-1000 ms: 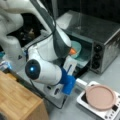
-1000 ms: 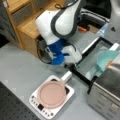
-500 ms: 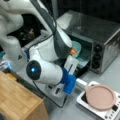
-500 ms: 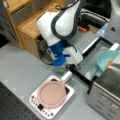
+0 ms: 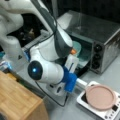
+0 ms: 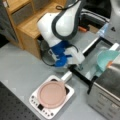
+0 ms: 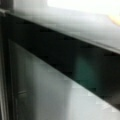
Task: Open the microwave oven door. Pull out the microwave oven tray. Pick up the bowl. Place the bowl on the microwave tray.
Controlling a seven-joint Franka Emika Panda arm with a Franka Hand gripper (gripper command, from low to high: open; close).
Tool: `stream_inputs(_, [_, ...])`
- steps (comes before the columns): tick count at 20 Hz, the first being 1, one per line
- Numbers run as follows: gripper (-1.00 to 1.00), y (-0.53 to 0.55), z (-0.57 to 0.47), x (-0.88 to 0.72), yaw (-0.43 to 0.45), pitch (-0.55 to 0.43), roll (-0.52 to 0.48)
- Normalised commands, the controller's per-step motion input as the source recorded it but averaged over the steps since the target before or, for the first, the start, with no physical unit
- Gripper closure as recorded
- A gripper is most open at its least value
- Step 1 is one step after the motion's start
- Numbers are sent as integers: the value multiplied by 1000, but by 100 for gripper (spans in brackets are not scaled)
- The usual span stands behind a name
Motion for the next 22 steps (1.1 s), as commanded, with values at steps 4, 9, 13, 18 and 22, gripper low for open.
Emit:
stream_inputs(4, [-100,302,146,-177,-294,4,74])
stream_inputs(9, [-100,360,246,-206,-306,41,13])
stream_inputs(13, [-100,412,404,-221,-315,92,-44])
stream_inputs(18, [-100,416,429,-235,-267,98,-95])
stream_inputs(22, [-100,365,347,-212,-193,85,-100])
